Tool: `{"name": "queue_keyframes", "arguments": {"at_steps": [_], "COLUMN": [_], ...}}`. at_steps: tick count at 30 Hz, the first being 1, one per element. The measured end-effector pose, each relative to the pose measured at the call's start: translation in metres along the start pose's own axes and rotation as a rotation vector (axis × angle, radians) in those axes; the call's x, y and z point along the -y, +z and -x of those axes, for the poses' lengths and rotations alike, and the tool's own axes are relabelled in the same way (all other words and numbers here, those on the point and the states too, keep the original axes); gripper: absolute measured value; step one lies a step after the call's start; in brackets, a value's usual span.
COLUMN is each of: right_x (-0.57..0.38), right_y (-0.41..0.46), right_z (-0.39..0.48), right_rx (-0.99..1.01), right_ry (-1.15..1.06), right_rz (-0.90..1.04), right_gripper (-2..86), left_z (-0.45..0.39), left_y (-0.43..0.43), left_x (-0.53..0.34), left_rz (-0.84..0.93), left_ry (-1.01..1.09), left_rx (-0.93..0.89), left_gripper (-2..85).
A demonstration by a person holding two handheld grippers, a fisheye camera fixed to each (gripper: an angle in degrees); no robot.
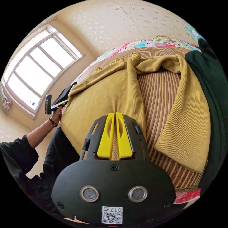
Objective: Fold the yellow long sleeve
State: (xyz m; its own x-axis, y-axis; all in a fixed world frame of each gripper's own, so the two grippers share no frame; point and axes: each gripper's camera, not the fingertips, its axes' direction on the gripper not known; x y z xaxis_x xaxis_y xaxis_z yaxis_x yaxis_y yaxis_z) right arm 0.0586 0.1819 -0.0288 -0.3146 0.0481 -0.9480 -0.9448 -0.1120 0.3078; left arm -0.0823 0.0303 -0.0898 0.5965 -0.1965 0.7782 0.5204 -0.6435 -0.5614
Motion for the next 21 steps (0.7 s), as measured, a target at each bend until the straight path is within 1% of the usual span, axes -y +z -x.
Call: {"name": "queue_keyframes", "arguments": {"at_steps": [2,3,5,6,7,9,10,11,13,15,16,17,18,19,20,21], "right_x": [0.012,0.011,-0.008,-0.013,-0.018,-0.020,-0.026,-0.027,-0.018,-0.017,-0.018,-0.017,-0.015,-0.012,-0.006,-0.001], "right_y": [-0.012,-0.018,-0.048,-0.052,-0.053,-0.028,-0.029,-0.037,-0.058,-0.121,-0.170,-0.216,-0.236,-0.272,-0.298,-0.308], "right_z": [0.029,0.037,0.060,0.060,0.052,0.020,0.012,0.011,0.012,0.037,0.051,0.056,0.056,0.049,0.033,0.022], "right_rx": [-0.196,-0.255,-0.527,-0.598,-0.690,-0.676,-0.618,-0.647,-0.726,-0.629,-0.495,-0.407,-0.386,-0.375,-0.396,-0.411], "right_ry": [-0.025,-0.035,-0.042,-0.016,0.028,0.078,0.049,0.054,0.115,0.099,0.079,0.091,0.106,0.152,0.225,0.280], "right_rz": [0.123,0.115,-0.054,-0.091,-0.087,0.118,0.080,0.086,0.170,-0.057,-0.227,-0.355,-0.409,-0.498,-0.546,-0.540], "right_gripper": [6.0,7.1,10.6,10.9,11.3,11.0,10.2,7.3,5.0,4.0,3.5,3.1,3.0,2.8,2.7,2.6], "left_z": [0.027,0.035,0.062,0.067,0.076,0.085,0.089,0.092,0.095,0.095,0.094,0.092,0.091,0.088,0.087,0.087], "left_y": [0.004,0.006,0.012,0.014,0.018,0.022,0.024,0.024,0.024,0.022,0.021,0.019,0.017,0.016,0.015,0.014], "left_x": [-0.002,-0.002,-0.006,-0.007,-0.009,-0.010,-0.011,-0.011,-0.011,-0.011,-0.010,-0.009,-0.008,-0.007,-0.006,-0.006], "left_rz": [0.010,0.012,0.018,0.020,0.024,0.026,0.027,0.026,0.025,0.024,0.023,0.020,0.018,0.015,0.013,0.012], "left_ry": [-0.068,-0.087,-0.162,-0.176,-0.200,-0.226,-0.235,-0.240,-0.241,-0.238,-0.232,-0.221,-0.213,-0.201,-0.194,-0.192], "left_rx": [-0.162,-0.205,-0.352,-0.379,-0.430,-0.486,-0.507,-0.520,-0.525,-0.518,-0.507,-0.489,-0.480,-0.463,-0.450,-0.448], "left_gripper": [-0.6,-0.6,-0.6,-0.6,-0.6,-0.5,-0.5,-0.5,-0.5,-0.6,-0.6,-0.7,-0.7,-0.8,-0.9,-0.9]}}
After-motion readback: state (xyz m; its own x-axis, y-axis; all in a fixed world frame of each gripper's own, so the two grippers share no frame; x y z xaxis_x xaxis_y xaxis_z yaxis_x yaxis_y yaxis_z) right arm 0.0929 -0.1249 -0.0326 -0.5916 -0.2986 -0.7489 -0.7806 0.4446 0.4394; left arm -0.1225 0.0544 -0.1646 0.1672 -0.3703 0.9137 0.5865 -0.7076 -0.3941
